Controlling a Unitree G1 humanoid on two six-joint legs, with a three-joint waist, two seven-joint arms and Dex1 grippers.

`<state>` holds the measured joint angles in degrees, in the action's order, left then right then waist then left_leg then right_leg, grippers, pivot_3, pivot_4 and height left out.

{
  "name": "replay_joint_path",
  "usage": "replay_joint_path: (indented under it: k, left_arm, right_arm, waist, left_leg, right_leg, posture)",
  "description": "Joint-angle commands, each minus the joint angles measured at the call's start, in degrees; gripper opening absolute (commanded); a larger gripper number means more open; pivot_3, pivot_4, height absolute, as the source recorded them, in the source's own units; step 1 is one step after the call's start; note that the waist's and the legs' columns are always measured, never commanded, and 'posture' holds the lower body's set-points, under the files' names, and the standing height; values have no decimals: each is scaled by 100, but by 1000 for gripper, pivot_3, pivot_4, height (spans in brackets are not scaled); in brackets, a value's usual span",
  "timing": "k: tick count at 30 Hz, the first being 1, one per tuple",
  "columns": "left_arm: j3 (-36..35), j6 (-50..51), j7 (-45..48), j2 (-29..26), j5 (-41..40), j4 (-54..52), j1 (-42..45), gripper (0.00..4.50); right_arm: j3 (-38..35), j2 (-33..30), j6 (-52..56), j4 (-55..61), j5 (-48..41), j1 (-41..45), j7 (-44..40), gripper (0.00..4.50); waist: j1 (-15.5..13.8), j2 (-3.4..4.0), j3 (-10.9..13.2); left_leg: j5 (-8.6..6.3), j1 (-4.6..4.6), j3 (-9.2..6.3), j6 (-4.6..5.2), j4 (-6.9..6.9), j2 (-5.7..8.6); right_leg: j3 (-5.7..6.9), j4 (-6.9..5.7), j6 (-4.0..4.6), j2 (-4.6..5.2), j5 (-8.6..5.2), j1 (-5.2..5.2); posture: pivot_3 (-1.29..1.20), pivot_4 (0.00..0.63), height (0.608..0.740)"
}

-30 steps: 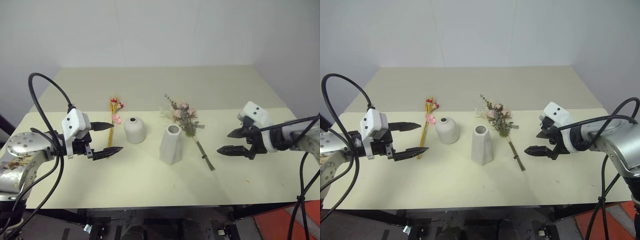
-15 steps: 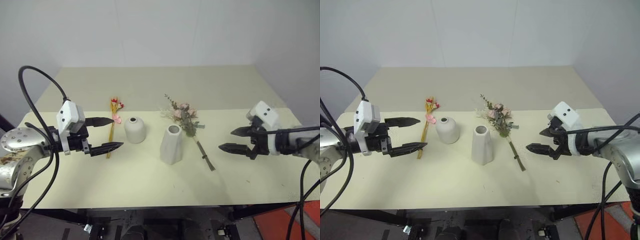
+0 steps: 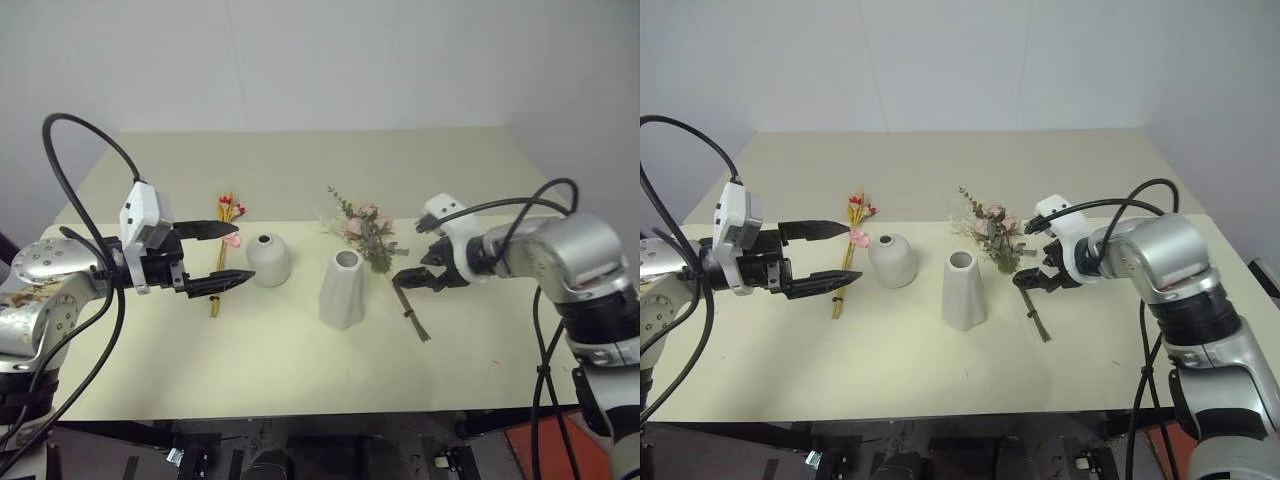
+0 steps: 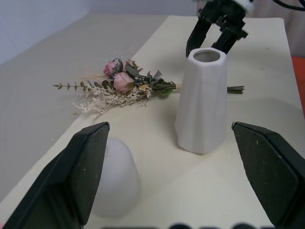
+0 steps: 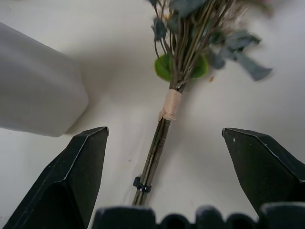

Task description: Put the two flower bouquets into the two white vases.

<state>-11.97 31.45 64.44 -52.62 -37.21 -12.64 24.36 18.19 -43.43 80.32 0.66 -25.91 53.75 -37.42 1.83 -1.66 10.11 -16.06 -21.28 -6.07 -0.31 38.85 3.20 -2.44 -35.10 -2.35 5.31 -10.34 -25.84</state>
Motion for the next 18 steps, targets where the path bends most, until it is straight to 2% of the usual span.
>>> replay_joint_path:
  k: [1,8,10,13,16,18]
  left_arm:
    - [-80,-26,-36,-6,-60,-265,-58,4486]
    - [-151,20,-71,-75,-47,-364,-200,4486]
    - [-137,29,-68,-84,-43,-383,-214,4486]
    - [-146,40,-56,-97,-60,-443,-284,4486]
    - [-167,30,-56,-108,-50,-455,-341,4500]
    - [-174,33,-58,-121,-47,-458,-348,4500]
  right_arm:
    - [263,227,-254,-567,265,354,-99,4500]
    - [872,950,-878,-2391,831,1230,-600,4500]
    - [974,1136,-983,-2944,951,1534,-852,4500]
    - [1503,1411,-1229,-3653,1302,1934,-1389,4500]
    - [1859,1660,-1408,-4180,1615,2177,-1786,3899]
    - [2019,1767,-1597,-4446,1824,2249,-2021,3240]
  waist:
    - [17,0,0]
    - [109,0,0]
    - [111,1,0]
    - [116,1,0]
    - [144,1,0]
    - [151,1,0]
  left_leg:
    - [0,-2,1,0,0,1]
    - [7,-7,6,-11,-1,-7]
    - [7,-4,6,-12,-1,-7]
    - [7,-4,6,-12,-1,-6]
    - [7,-5,6,-12,-1,-6]
    - [8,-5,5,-13,0,-4]
  right_leg:
    - [-2,-1,1,0,1,-5]
    - [-11,-27,12,-12,10,-30]
    - [-11,-33,12,-12,10,-30]
    - [-10,-34,12,-10,10,-32]
    - [-9,-66,12,-9,10,-35]
    - [-9,-71,12,-8,10,-37]
  posture:
    - [0,150,740]
    - [0,150,740]
    - [0,150,740]
    - [0,150,740]
    - [0,150,740]
    - [0,150,740]
